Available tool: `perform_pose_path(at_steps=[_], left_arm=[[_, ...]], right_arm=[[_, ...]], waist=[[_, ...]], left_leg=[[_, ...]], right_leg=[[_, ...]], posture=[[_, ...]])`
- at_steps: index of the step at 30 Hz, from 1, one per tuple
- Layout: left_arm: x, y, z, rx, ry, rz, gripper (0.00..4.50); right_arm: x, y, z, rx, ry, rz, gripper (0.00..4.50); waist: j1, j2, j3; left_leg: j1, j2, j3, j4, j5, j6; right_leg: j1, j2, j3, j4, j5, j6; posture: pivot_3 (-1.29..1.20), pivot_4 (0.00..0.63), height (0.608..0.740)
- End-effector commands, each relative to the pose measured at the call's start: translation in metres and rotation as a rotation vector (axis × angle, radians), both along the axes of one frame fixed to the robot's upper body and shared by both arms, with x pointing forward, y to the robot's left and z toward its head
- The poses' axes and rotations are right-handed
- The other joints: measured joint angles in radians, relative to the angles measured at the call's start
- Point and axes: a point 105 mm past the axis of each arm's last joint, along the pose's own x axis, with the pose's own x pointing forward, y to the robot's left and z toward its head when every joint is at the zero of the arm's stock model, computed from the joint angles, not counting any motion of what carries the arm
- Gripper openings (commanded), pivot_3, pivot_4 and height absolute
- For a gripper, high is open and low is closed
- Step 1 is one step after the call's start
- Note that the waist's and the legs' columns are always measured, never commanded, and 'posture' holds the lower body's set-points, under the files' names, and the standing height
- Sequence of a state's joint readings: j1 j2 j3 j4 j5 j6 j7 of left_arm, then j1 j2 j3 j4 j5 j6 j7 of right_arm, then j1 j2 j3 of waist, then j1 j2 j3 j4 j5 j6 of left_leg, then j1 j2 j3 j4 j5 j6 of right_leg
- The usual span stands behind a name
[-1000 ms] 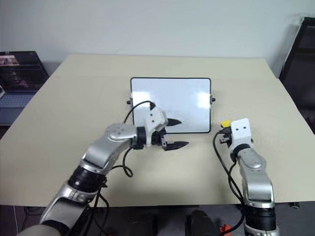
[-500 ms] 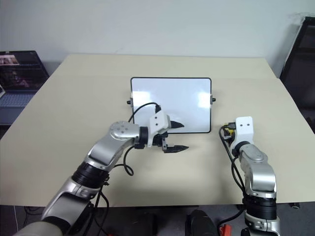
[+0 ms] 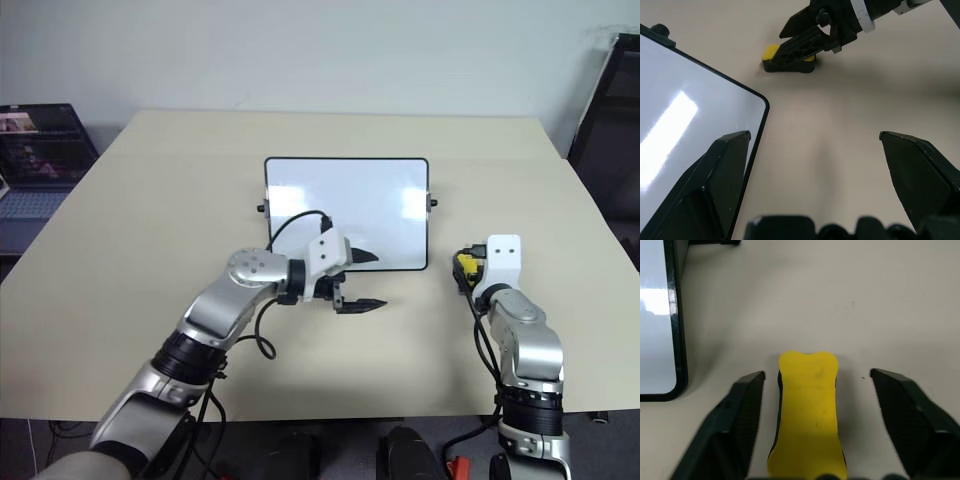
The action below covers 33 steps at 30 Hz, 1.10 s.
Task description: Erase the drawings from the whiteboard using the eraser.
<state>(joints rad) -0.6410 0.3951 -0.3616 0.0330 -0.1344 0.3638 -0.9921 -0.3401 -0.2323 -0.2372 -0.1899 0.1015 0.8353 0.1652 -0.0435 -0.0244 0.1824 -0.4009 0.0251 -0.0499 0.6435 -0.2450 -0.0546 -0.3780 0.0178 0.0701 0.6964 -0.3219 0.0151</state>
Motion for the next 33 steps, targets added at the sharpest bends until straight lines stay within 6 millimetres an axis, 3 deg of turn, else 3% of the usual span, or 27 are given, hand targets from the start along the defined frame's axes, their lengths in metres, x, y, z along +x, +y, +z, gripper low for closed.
perform_pose_path(at_steps=[1, 9, 13, 15, 19, 24, 30, 33], left_arm=[[-0.002, -0.001, 0.011, -0.03, -0.053, -0.001, 4.5], [0.001, 0.027, 0.014, -0.129, -0.003, 0.177, 4.5], [-0.014, 0.056, 0.018, -0.264, 0.106, 0.323, 4.5], [-0.013, 0.075, 0.02, -0.336, 0.106, 0.47, 4.5], [-0.011, 0.111, 0.023, -0.47, 0.044, 0.786, 4.5], [-0.033, 0.146, 0.008, -0.556, -0.017, 1.078, 4.5], [-0.04, 0.165, 0.001, -0.522, -0.112, 1.222, 4.5], [-0.04, 0.167, -0.003, -0.504, -0.127, 1.232, 4.5]], right_arm=[[0.002, -0.004, 0.021, 0.004, -0.082, -0.016, 4.47], [-0.008, 0.022, 0.055, 0.035, -0.233, 0.073, 4.47], [-0.032, 0.062, 0.061, 0.02, -0.276, 0.276, 4.47], [-0.045, 0.069, 0.057, -0.032, -0.302, 0.305, 4.47], [-0.064, 0.061, 0.052, -0.06, -0.422, 0.247, 4.47], [-0.082, 0.045, 0.022, 0.055, -0.413, 0.173, 4.47], [-0.079, 0.018, 0.008, 0.047, -0.422, 0.086, 4.47], [-0.079, 0.02, 0.014, 0.028, -0.448, 0.104, 4.47]], waist=[[0.0, 0.0, 0.0], [-0.006, 0.0, 0.0], [-0.011, 0.0, 0.0], [-0.009, 0.0, 0.0], [0.002, -0.001, 0.0], [0.009, -0.001, -0.001], [0.011, -0.001, -0.001], [0.011, -0.001, -0.001]], left_leg=[[0.0, 0.0, 0.0, 0.0, 0.0, 0.0], [0.0, 0.001, 0.0, 0.0, 0.0, 0.0], [0.0, 0.002, 0.0, -0.001, 0.0, 0.0], [-0.001, 0.002, -0.001, -0.001, 0.0, 0.0], [-0.001, 0.0, -0.002, 0.001, 0.0, 0.0], [0.002, 0.001, -0.002, 0.001, 0.0, 0.0], [0.004, 0.001, -0.002, 0.001, 0.0, 0.0], [0.004, 0.001, -0.001, 0.001, 0.0, 0.0]], right_leg=[[0.0, 0.0, 0.0, 0.0, 0.0, 0.0], [-0.001, 0.0, 0.0, 0.0, 0.0, 0.0], [-0.001, 0.0, 0.0, 0.0, 0.0, 0.0], [-0.001, 0.0, 0.0, 0.0, -0.001, 0.001], [0.0, -0.002, -0.001, -0.001, -0.002, 0.003], [0.004, -0.002, -0.001, -0.002, -0.003, 0.006], [0.005, -0.001, -0.001, -0.001, -0.003, 0.005], [0.005, -0.001, 0.0, -0.001, -0.003, 0.005]], posture=[[0.0, 0.15, 0.74], [0.0, 0.15, 0.74], [0.0, 0.15, 0.74], [0.0, 0.15, 0.74], [0.0, 0.15, 0.74], [0.0, 0.15, 0.74], [0.0, 0.15, 0.74], [0.0, 0.15, 0.74]])
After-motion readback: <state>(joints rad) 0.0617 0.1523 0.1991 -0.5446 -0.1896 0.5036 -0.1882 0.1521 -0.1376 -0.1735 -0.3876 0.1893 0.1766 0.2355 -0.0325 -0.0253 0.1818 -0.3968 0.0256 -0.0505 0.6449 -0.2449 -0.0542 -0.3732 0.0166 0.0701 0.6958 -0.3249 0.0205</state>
